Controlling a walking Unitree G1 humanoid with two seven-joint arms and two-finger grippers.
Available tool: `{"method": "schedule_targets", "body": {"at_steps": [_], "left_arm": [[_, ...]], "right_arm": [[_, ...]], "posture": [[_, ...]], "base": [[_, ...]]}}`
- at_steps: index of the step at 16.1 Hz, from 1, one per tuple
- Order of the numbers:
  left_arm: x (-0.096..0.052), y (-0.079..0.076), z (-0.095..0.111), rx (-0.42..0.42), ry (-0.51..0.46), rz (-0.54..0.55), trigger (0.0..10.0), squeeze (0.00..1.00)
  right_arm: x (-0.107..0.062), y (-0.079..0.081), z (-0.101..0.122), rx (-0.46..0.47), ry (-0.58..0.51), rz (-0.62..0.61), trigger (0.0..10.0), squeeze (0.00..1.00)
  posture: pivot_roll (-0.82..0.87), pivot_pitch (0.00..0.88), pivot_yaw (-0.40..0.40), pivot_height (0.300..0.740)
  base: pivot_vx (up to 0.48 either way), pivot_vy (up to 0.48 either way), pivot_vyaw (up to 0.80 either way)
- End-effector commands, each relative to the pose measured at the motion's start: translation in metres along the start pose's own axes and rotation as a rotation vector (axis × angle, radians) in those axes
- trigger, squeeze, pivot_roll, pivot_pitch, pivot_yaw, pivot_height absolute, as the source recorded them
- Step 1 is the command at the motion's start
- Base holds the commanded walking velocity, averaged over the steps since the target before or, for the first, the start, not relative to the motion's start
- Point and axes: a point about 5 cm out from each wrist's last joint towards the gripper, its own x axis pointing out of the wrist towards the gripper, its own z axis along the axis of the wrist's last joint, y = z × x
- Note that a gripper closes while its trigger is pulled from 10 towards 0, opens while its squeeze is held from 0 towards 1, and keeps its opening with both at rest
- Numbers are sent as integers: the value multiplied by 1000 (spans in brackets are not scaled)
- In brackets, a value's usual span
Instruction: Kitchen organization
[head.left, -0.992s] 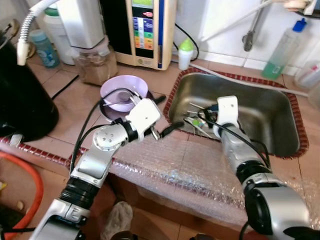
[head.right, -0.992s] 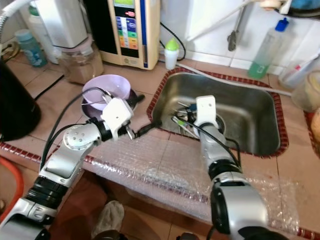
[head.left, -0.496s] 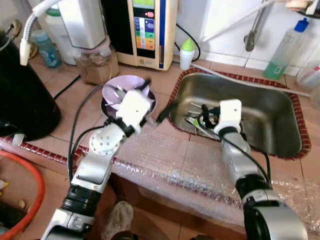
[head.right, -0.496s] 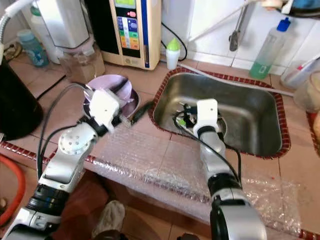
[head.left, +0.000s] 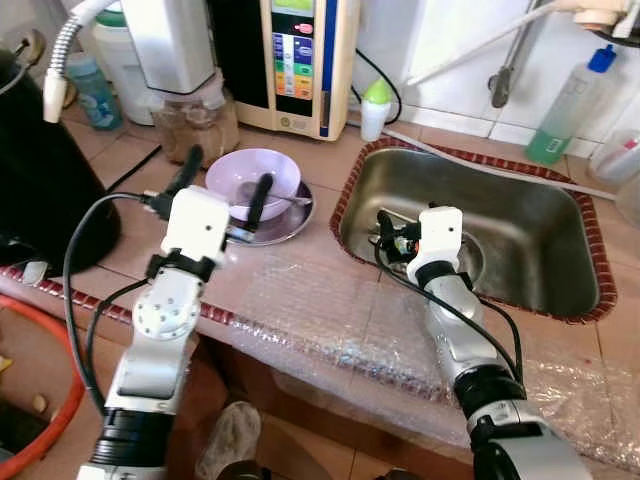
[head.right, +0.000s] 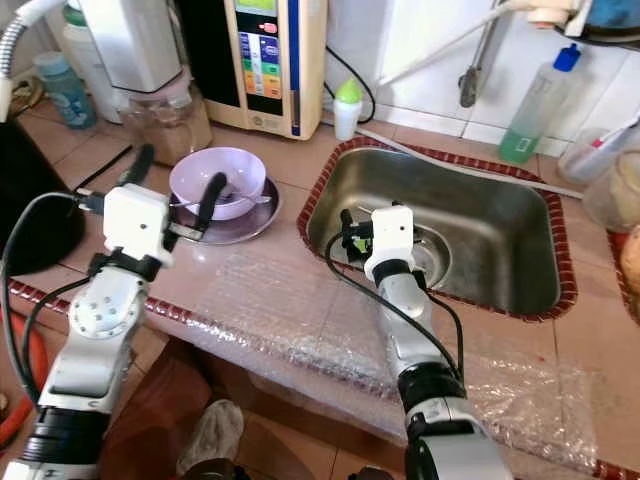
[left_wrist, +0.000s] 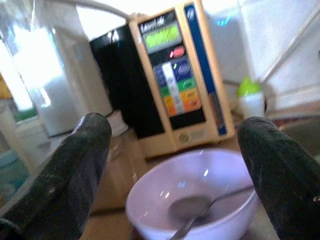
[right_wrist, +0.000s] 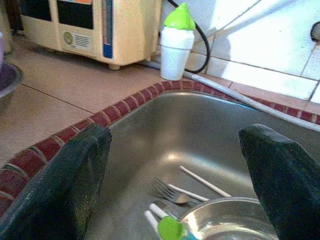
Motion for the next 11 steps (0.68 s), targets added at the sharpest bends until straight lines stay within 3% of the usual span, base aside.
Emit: {"method": "schedule_targets", "body": {"at_steps": [1,2,5,8,11], "left_arm": [[0,-6,-9,6,45,-42,10000,1000],[2,-7,-10,20,51,-62,10000,1000],[16,-16,0,97,-31,-148,10000,0],[17,-21,12,107,-99,-160,10000,0],[10,-42,18,89,-159,-277,10000,0]], "right_arm": [[0,3,2,4,-3,17,10000,545],[-1,4,2,6,-2,24,10000,0],[-3,8,2,14,-8,31,10000,0],[-6,8,1,16,-5,28,10000,0],[-7,8,0,20,3,27,10000,0]], "posture": [[62,0,-10,740],[60,0,-9,740],[48,0,4,740],[45,0,11,740],[45,0,17,740]], "base": [[0,0,0],[0,0,0],[0,0,0],[0,0,0],[0,0,0]]}}
